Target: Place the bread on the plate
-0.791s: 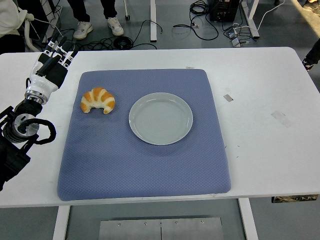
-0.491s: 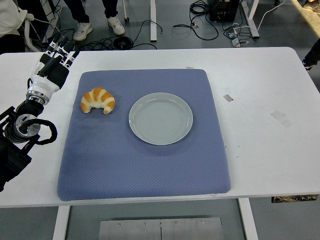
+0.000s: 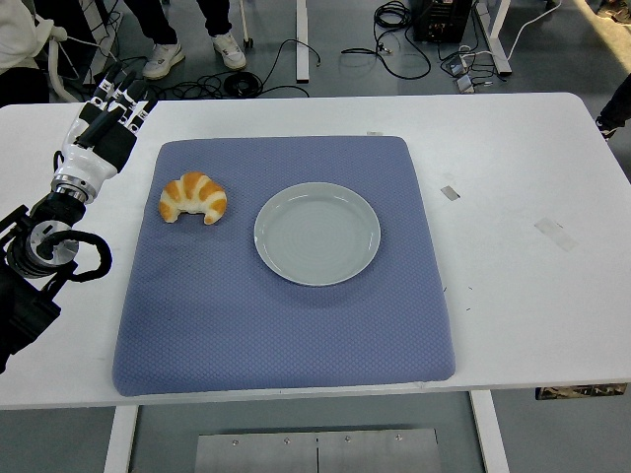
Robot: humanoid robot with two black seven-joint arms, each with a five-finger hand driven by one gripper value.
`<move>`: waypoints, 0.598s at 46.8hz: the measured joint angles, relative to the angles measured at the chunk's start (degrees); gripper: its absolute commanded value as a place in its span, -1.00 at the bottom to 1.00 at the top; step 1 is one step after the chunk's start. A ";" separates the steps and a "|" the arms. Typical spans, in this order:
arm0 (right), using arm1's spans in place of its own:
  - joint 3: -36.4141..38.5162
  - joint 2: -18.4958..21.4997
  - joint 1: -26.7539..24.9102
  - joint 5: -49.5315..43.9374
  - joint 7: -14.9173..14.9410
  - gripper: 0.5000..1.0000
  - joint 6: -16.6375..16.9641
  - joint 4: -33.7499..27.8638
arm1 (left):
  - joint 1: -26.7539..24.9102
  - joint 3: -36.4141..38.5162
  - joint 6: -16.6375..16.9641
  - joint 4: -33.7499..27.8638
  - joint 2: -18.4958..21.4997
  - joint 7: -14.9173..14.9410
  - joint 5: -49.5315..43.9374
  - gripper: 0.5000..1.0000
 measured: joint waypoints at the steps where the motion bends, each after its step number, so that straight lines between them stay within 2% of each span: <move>1: 0.00 0.00 0.00 0.00 0.00 1.00 0.00 0.00 | -0.02 -0.02 0.04 -0.01 0.00 -0.05 -0.05 0.93; 12: 0.02 0.00 0.00 0.00 0.00 1.00 0.00 0.00 | -0.07 -0.88 0.96 0.00 0.16 -0.42 -0.78 0.93; 28: 0.00 0.00 0.00 0.00 0.00 1.00 0.00 0.00 | 0.32 -0.29 0.53 -0.05 0.32 -0.52 -0.16 0.93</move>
